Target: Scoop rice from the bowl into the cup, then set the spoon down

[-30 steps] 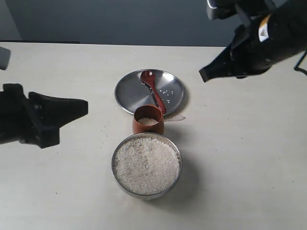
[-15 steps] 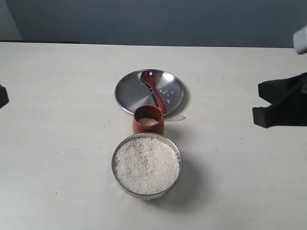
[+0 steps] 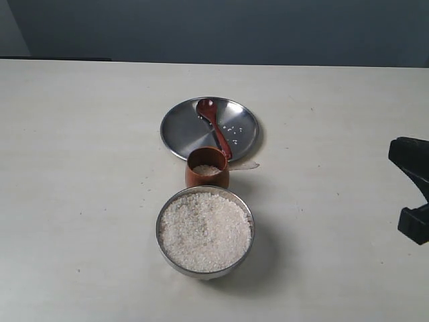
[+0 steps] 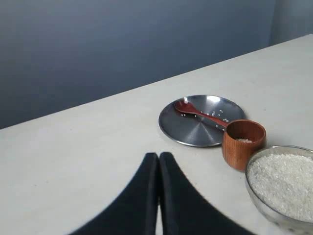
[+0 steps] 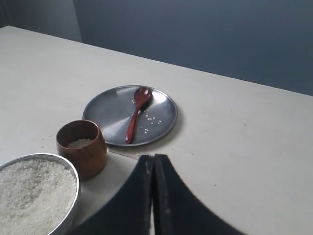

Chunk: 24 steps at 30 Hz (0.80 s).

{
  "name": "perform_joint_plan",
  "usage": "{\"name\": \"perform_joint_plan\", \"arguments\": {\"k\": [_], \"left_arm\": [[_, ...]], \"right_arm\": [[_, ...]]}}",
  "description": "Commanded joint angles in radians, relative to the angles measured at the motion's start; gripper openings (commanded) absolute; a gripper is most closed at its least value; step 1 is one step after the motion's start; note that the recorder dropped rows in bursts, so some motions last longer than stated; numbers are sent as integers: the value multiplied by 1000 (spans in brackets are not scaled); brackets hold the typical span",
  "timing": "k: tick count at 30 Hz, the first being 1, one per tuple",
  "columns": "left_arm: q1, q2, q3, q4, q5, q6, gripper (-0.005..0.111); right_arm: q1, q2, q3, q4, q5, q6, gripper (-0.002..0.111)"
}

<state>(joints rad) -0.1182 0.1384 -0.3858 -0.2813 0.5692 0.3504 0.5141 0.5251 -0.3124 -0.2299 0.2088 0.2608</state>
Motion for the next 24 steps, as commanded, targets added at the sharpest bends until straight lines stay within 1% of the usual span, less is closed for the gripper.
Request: {"name": "perform_joint_plan", "arguments": {"k": [1, 5, 8, 12, 16, 24], "left_arm": [[-1, -35, 19, 8, 15, -12, 0], [-1, -41, 19, 8, 15, -12, 0], [-1, -40, 19, 6, 15, -12, 0], [-1, -40, 19, 4, 15, -10, 0], [-1, -40, 19, 4, 15, -10, 0], [-1, -40, 19, 4, 15, -10, 0]], "right_arm": [[-5, -24, 49, 4, -40, 3, 0], [-5, -24, 121, 40, -131, 6, 0], [-5, -24, 168, 40, -163, 6, 0], [-5, -24, 179, 77, -126, 6, 0], [-5, -24, 179, 136, -128, 6, 0], [-5, -24, 179, 139, -128, 6, 0]]}}
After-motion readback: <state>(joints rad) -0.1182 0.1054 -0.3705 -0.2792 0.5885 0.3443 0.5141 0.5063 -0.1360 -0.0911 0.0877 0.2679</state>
